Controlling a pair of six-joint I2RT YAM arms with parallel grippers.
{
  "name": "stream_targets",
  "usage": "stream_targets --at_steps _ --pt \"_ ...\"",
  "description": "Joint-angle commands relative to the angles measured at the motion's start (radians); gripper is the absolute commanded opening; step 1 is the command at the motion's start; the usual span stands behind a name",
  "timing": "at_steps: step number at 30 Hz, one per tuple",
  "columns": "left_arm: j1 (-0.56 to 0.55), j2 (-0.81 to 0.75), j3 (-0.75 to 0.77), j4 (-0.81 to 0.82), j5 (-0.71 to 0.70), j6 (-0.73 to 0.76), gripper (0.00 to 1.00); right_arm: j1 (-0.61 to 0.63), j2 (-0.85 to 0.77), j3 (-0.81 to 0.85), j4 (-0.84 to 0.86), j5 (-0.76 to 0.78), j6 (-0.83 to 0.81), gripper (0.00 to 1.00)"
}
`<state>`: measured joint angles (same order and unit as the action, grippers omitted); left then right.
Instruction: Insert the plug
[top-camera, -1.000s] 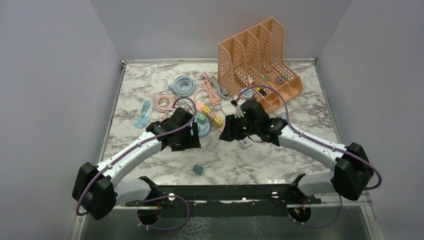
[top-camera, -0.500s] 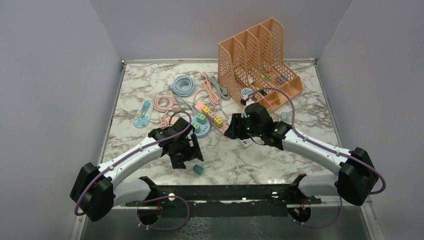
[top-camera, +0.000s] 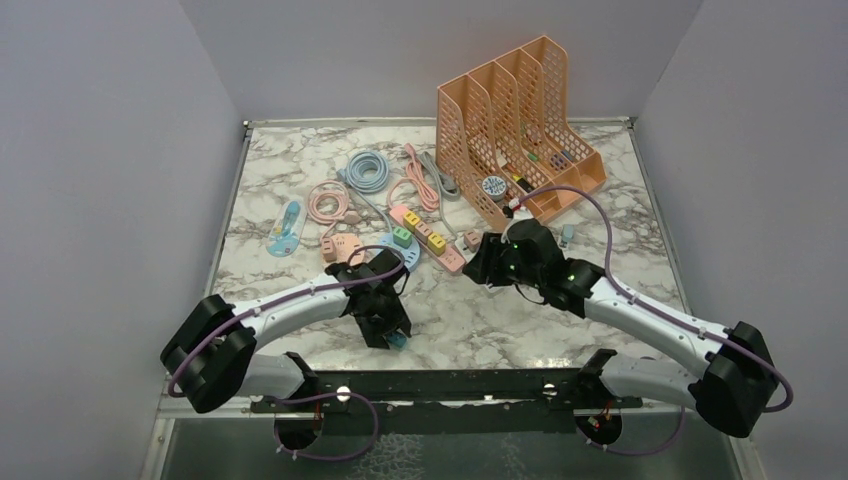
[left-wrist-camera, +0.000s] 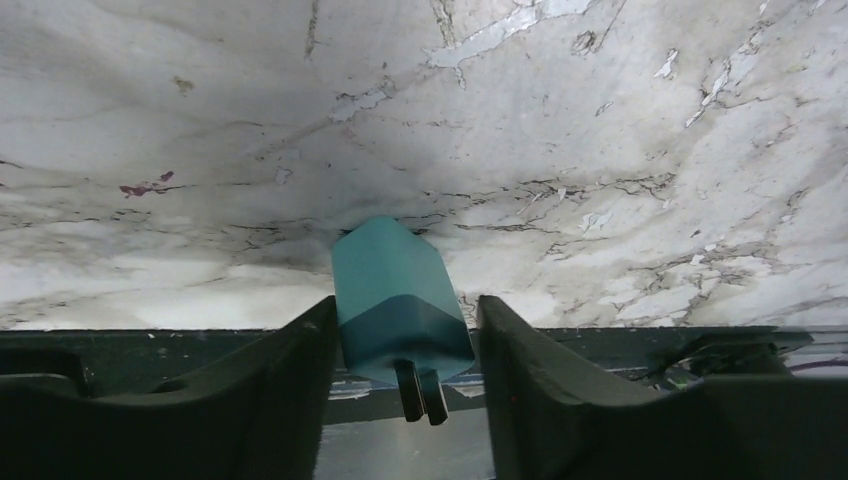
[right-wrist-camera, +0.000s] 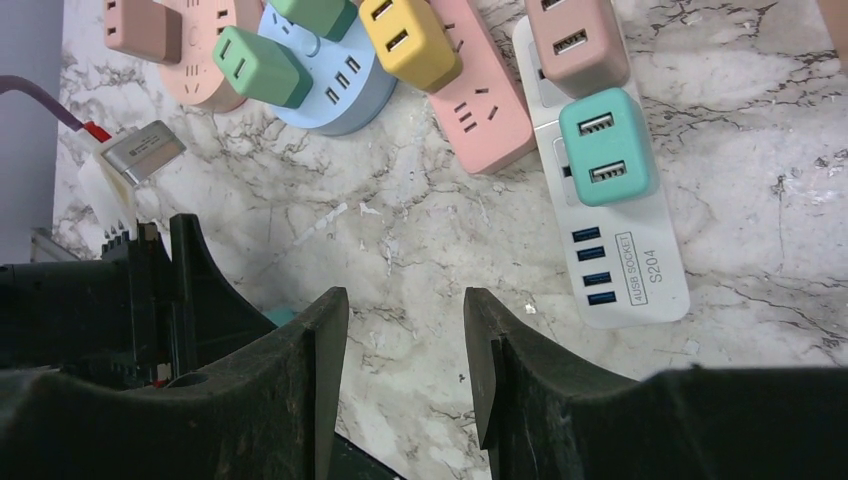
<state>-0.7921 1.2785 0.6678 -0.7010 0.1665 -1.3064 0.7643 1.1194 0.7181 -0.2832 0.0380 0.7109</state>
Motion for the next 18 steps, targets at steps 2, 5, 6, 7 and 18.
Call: stream_targets --at_steps 2,5,6,7,18 --pt "-0.034 0.021 0.026 0.02 -0.064 -0.098 0.42 0.001 -0.051 -0.022 0.009 0.065 0.006 0.46" --pt "-0.038 0.024 0.026 0.023 -0.081 -0.095 0.27 0.001 -0.069 -0.031 0.011 0.07 -0.004 0.46" --pt "-0.04 0.024 0.03 0.024 -0.088 -0.088 0.22 0.001 -0.073 -0.031 0.01 0.068 -0.006 0.45" --pt "-0.041 0.024 0.038 0.026 -0.102 -0.072 0.18 0.001 -0.077 -0.027 0.011 0.062 -0.01 0.45" --pt "-0.044 0.073 0.262 0.2 -0.155 0.476 0.04 0.001 -0.191 0.014 0.026 -0.154 -0.133 0.48"
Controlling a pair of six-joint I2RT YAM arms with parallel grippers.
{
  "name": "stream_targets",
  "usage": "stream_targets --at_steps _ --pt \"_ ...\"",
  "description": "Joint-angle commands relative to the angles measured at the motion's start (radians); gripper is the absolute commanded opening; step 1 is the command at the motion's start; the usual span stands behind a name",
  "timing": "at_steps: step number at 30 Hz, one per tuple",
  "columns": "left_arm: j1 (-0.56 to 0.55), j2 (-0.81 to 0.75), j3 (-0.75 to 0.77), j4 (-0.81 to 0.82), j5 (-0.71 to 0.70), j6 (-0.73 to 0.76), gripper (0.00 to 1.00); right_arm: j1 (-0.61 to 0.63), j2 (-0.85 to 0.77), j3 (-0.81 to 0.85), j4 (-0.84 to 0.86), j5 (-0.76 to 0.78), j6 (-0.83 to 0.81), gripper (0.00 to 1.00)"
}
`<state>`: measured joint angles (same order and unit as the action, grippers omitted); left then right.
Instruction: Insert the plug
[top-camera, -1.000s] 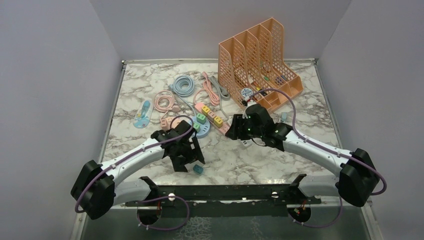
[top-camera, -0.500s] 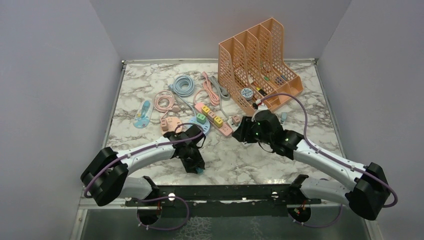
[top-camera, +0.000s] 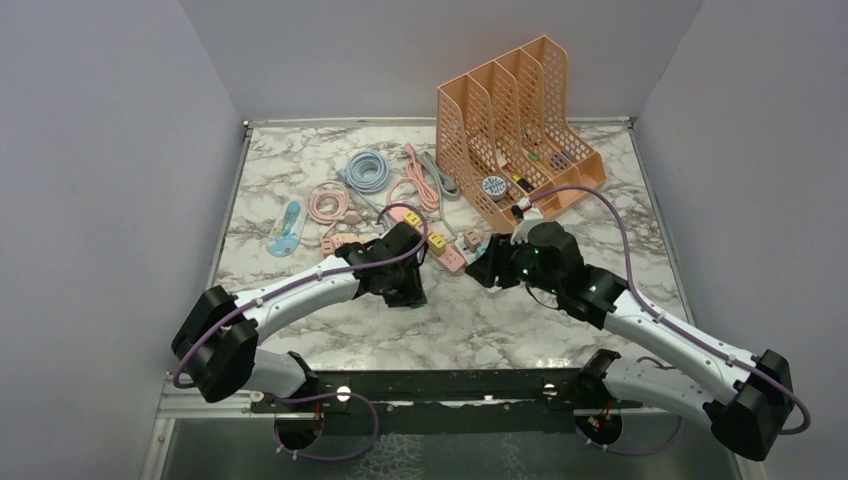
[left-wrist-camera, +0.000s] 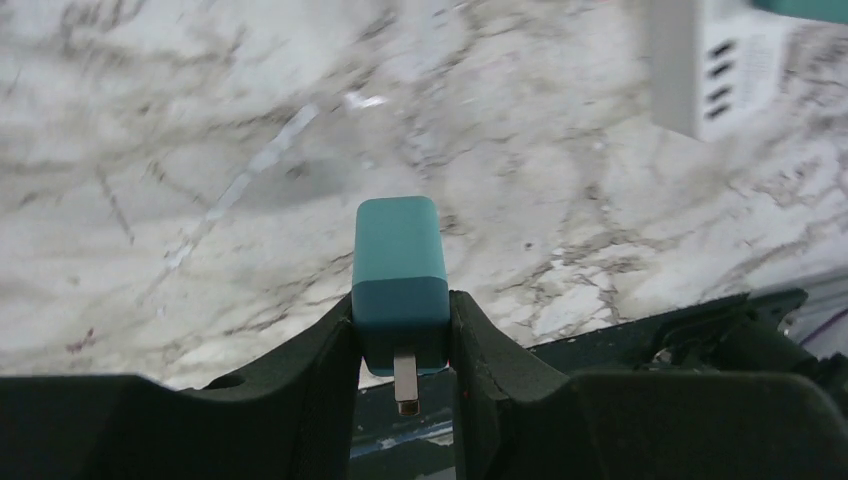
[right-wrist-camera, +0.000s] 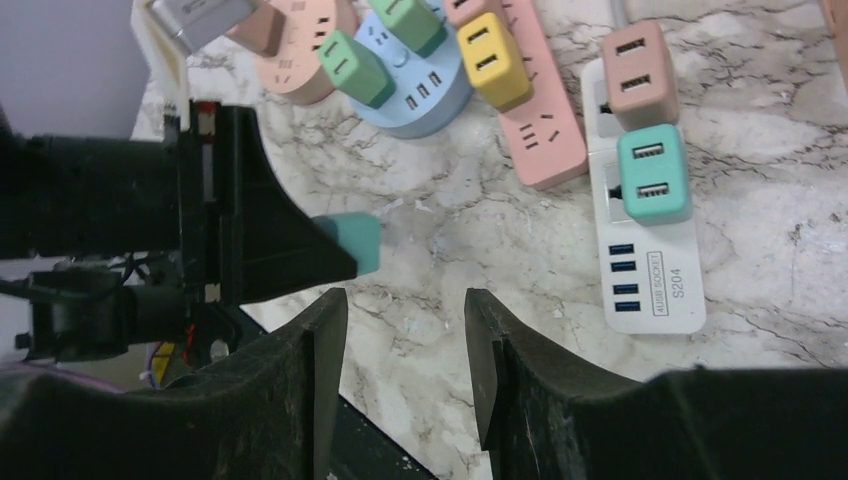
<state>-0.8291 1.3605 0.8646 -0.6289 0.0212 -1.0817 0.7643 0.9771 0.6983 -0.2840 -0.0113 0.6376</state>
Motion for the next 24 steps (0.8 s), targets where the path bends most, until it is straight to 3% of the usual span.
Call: stream_targets --at_steps 1,8,12,24 --pt "-0.007 -0.014 0.078 0.16 0.008 0.301 0.04 0.001 -0.059 0.039 0.025 -0.117 -0.062 0.48" --pt "0.0 -0.087 0.135 0.331 0.159 0.49 0.0 0.001 -0.124 0.075 0.017 -0.129 -0.02 0.6" --pt "0.01 -0.157 0.151 0.417 0.286 0.5 0.0 0.001 -0.171 0.086 0.043 -0.121 0.039 0.66" --pt "0.013 -0.286 0.27 0.506 0.531 0.467 0.0 0.001 -0.204 0.156 0.163 -0.238 0.232 0.66"
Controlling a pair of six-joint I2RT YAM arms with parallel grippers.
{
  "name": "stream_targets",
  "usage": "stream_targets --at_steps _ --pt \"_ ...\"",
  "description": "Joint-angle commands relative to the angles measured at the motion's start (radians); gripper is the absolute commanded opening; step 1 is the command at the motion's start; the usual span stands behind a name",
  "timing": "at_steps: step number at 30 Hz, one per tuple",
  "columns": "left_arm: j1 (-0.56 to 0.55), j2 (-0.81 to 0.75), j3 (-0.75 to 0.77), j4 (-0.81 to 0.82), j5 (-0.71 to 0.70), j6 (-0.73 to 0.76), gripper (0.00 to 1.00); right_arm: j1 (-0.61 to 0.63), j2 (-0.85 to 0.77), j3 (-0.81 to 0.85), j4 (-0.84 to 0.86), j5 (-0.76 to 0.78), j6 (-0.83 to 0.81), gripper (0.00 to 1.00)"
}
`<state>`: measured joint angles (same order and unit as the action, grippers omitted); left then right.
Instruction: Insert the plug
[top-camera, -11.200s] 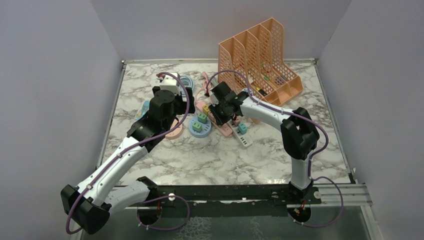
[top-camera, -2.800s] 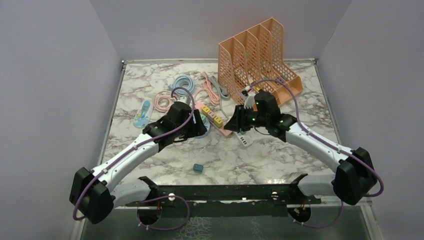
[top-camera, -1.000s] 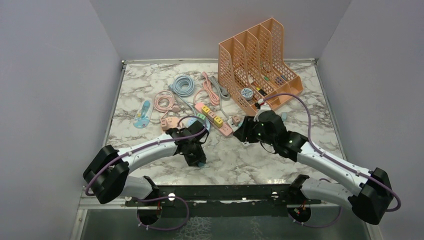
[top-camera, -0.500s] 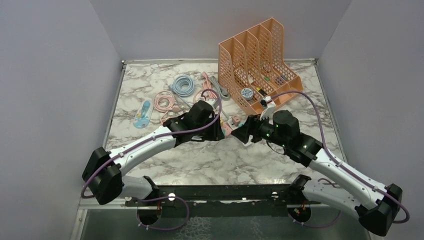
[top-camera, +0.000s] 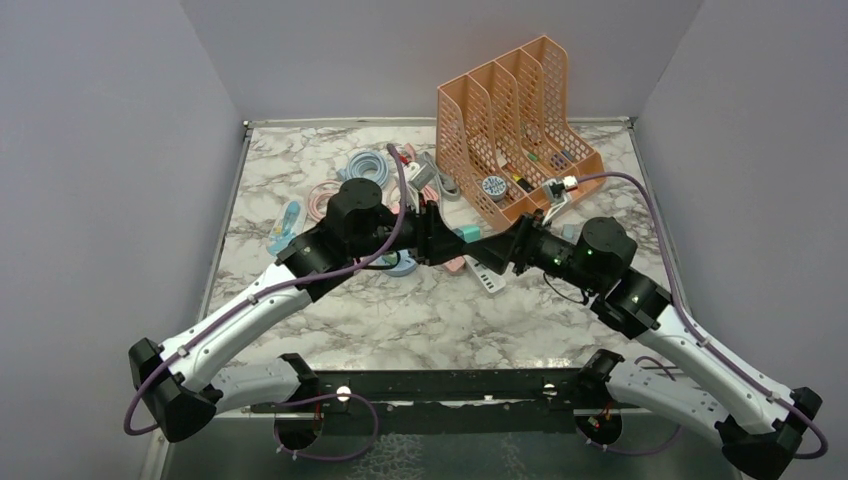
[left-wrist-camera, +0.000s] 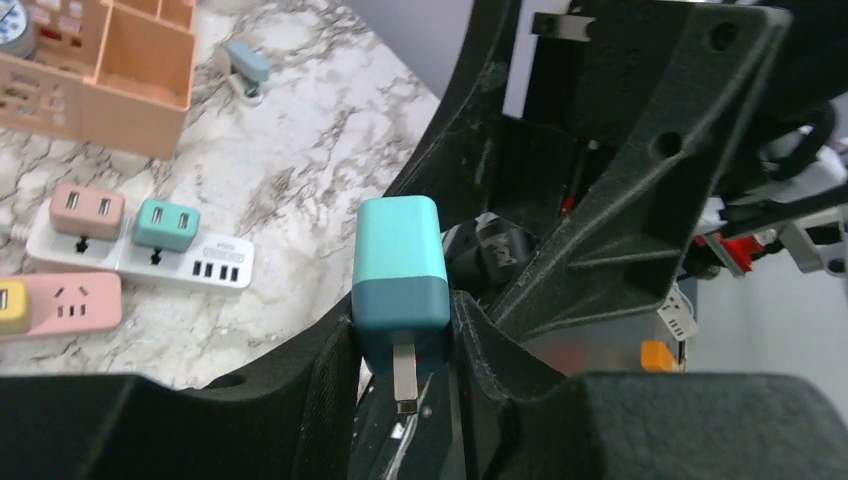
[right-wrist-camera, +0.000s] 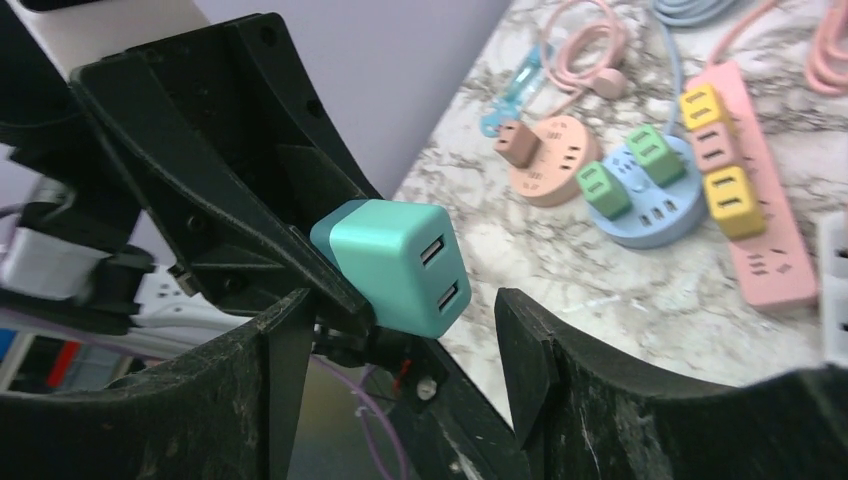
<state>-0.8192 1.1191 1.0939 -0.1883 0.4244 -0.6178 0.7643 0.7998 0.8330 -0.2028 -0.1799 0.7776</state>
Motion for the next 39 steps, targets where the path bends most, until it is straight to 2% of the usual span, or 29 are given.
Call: stream_targets --at_steps 1,5,11,19,21,23,24,26,29,31,34,39 --pt "0.003 -0.054 0.052 0.066 0.146 -0.002 0.0 0.001 -0.037 0.016 0.113 -0.09 0.116 0.66" --pt "0.003 -0.113 0.052 0.131 0.218 -0.039 0.0 0.001 -0.078 -0.018 0.303 -0.181 0.204 0.64" --pt "0.003 -0.16 0.039 0.165 0.255 -0.051 0.0 0.001 -0.056 -0.017 0.468 -0.283 0.229 0.5" --pt "0.003 -0.16 0.027 0.196 0.253 -0.065 0.0 0.0 0.019 0.016 0.48 -0.383 0.179 0.45" --pt "0.003 -0.158 0.027 0.19 0.248 -0.06 0.0 0.001 0.026 0.013 0.485 -0.388 0.171 0.37" --pt "0.003 -0.158 0.023 0.18 0.237 -0.055 0.0 0.0 0.031 0.012 0.483 -0.38 0.159 0.23" --pt "0.003 -0.157 0.023 0.164 0.218 -0.046 0.04 0.001 0.034 0.012 0.476 -0.37 0.147 0.15" --pt "0.003 -0.154 0.032 0.088 0.155 -0.007 0.2 0.001 0.041 0.02 0.433 -0.33 0.1 0.03" --pt "0.003 -0.156 0.027 -0.048 -0.022 0.063 0.47 0.001 0.062 0.044 0.297 -0.219 -0.029 0.01" --pt "0.004 -0.159 0.008 -0.134 -0.19 0.089 0.63 0.001 0.089 0.056 0.209 -0.129 -0.131 0.01" --pt "0.005 -0.17 -0.047 -0.211 -0.414 0.1 0.71 0.001 0.14 0.058 0.108 0.006 -0.301 0.01" --pt "0.006 -0.181 -0.126 -0.254 -0.67 0.078 0.74 0.001 0.237 0.035 0.049 0.193 -0.494 0.01"
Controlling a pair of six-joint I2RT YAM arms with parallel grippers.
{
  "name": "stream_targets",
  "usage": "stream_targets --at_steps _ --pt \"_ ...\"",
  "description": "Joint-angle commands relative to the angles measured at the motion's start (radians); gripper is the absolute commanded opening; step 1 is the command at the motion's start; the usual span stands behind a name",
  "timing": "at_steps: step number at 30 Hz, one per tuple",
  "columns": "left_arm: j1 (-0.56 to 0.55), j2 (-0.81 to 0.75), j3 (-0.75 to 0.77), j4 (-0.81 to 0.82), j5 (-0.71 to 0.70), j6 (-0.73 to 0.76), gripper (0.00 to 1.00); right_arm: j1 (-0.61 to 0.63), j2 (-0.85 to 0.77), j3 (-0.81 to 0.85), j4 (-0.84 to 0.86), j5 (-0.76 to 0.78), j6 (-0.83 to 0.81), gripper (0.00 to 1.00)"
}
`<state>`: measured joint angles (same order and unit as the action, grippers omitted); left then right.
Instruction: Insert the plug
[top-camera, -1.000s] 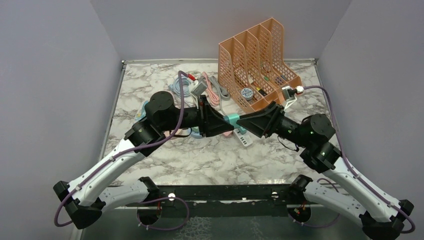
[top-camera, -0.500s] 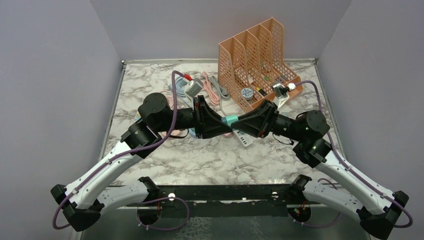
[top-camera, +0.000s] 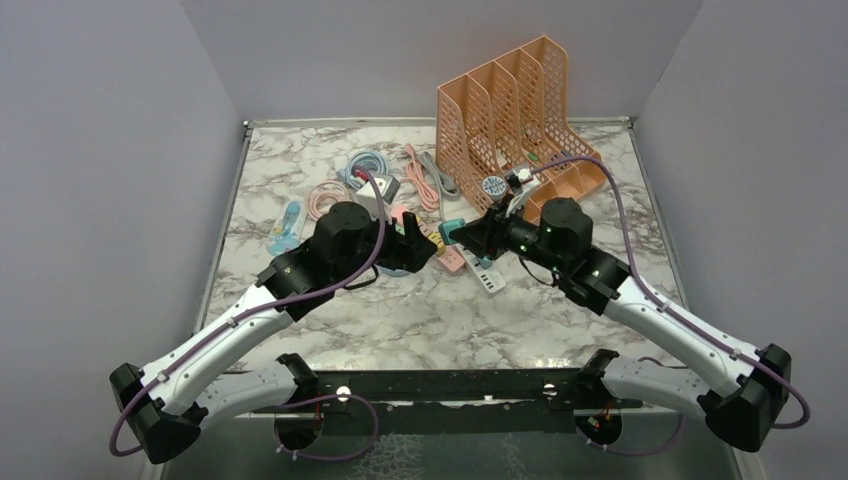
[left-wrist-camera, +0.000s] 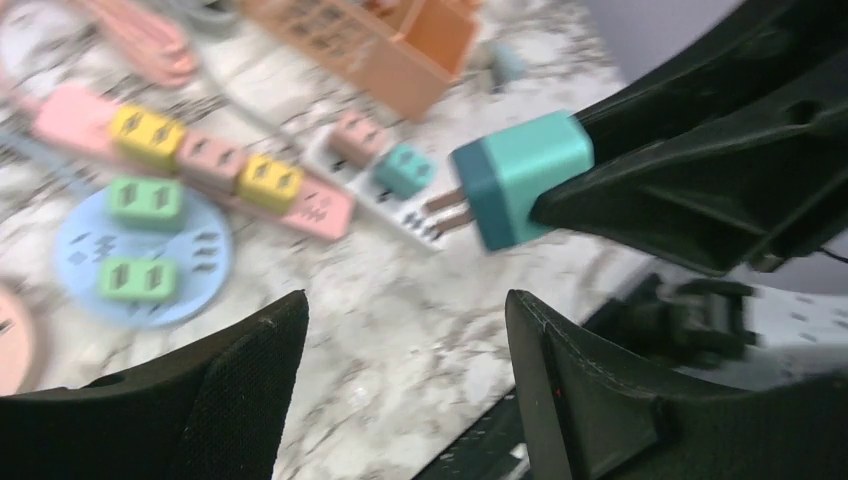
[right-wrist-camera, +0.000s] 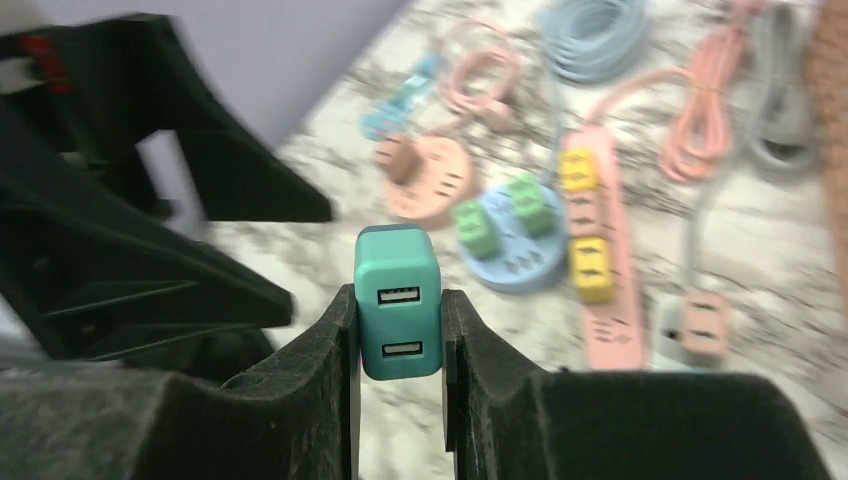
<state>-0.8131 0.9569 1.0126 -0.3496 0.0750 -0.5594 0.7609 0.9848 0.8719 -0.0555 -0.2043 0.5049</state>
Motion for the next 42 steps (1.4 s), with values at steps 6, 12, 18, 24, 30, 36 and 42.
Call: stream_targets --at_steps 6,12,18,24,30,36,42 --pt "0.008 0.013 -0.046 -0.157 -0.479 -0.014 0.75 0.004 0.198 0.007 -0.105 0.311 -0.319 0.01" --pt "0.107 0.062 -0.05 -0.171 -0.399 -0.079 0.78 0.011 0.316 0.073 -0.132 0.331 -0.361 0.01" --pt "0.257 0.086 -0.053 -0.175 -0.267 -0.109 0.78 0.022 0.412 0.123 -0.145 0.291 -0.409 0.01" --pt "0.299 0.096 -0.05 -0.2 -0.243 -0.109 0.78 0.026 0.5 0.177 -0.214 0.273 -0.476 0.01" --pt "0.309 0.107 -0.051 -0.202 -0.241 -0.11 0.78 0.026 0.525 0.191 -0.321 0.262 -0.475 0.01" --pt "0.318 0.116 -0.047 -0.209 -0.254 -0.114 0.78 0.025 0.593 0.214 -0.349 0.239 -0.478 0.01" --pt "0.321 0.101 -0.045 -0.208 -0.259 -0.133 0.79 0.026 0.651 0.24 -0.293 0.263 -0.476 0.01"
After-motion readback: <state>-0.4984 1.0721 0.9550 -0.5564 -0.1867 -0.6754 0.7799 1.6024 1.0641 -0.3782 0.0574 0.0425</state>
